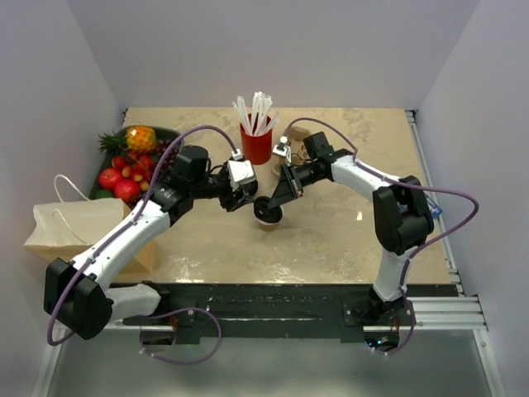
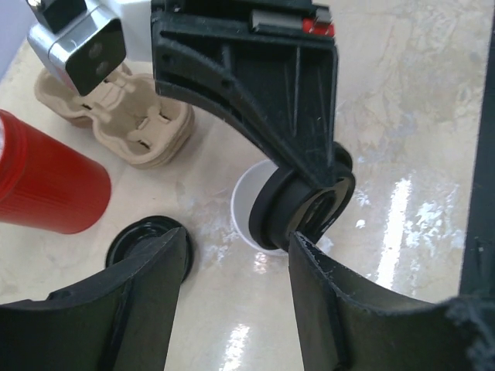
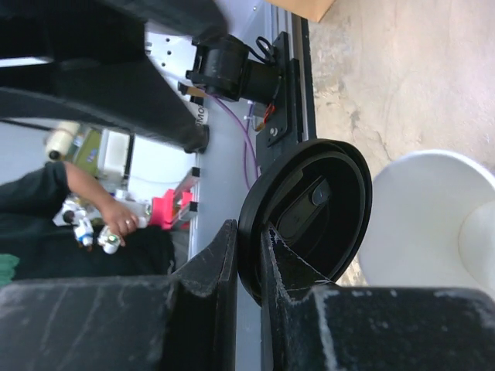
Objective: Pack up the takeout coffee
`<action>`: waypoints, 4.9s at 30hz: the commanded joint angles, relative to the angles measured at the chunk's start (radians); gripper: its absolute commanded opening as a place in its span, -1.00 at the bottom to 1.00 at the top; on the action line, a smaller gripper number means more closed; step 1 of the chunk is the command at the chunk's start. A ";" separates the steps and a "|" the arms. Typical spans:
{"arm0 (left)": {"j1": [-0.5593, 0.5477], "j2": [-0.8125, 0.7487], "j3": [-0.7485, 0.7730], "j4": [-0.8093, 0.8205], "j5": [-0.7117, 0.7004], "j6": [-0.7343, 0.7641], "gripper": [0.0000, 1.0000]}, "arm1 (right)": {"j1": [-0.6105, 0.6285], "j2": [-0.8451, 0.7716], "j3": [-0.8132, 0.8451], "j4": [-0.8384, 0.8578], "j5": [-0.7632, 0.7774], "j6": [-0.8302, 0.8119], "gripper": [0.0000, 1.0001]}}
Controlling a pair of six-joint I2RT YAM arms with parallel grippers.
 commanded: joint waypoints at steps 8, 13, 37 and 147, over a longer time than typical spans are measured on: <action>-0.010 0.074 -0.028 0.116 0.135 -0.178 0.20 | -0.024 0.018 -0.045 0.192 0.005 0.238 -0.75; -0.010 0.111 -0.051 0.149 0.150 -0.179 0.19 | -0.033 0.041 -0.041 0.207 0.043 0.262 -0.74; -0.013 0.203 -0.083 0.349 0.100 -0.273 0.16 | -0.076 0.096 -0.035 0.263 0.135 0.331 -0.33; 0.165 0.048 -0.255 0.163 0.070 -0.426 0.06 | 0.029 -0.002 0.172 -0.138 0.387 -0.095 -0.29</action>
